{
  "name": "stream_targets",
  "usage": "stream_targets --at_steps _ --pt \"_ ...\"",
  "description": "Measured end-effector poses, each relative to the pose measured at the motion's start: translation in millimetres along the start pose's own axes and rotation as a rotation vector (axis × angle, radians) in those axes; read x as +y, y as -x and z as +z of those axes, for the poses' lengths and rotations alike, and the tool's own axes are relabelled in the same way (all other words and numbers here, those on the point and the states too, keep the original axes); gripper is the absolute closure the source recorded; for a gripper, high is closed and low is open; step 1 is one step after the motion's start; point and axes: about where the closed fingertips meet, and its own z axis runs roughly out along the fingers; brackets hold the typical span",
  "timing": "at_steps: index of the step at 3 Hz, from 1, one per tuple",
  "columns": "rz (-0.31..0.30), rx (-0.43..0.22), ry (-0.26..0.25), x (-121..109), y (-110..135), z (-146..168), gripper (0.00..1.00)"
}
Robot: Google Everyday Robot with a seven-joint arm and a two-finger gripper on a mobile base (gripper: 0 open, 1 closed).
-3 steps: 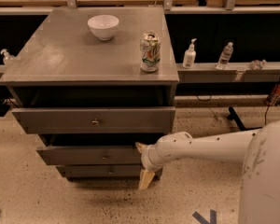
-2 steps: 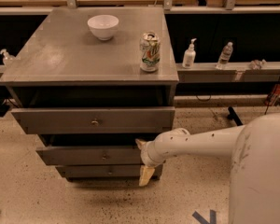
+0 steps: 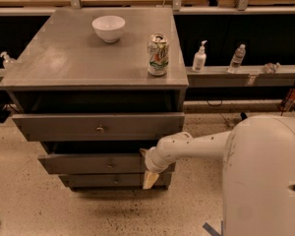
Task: Open middle drawer
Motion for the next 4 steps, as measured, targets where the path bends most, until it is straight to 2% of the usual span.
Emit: stream_targets --at_steps 1,2,4 --pt "0.001 -0.010 0.028 5.4 -0.7 10.2 0.23" --pt "0.008 -0.032 0.047 20.6 2.9 6.0 0.24" --pt "-0.012 -0.105 0.064 58.5 26.3 -29.3 0.23"
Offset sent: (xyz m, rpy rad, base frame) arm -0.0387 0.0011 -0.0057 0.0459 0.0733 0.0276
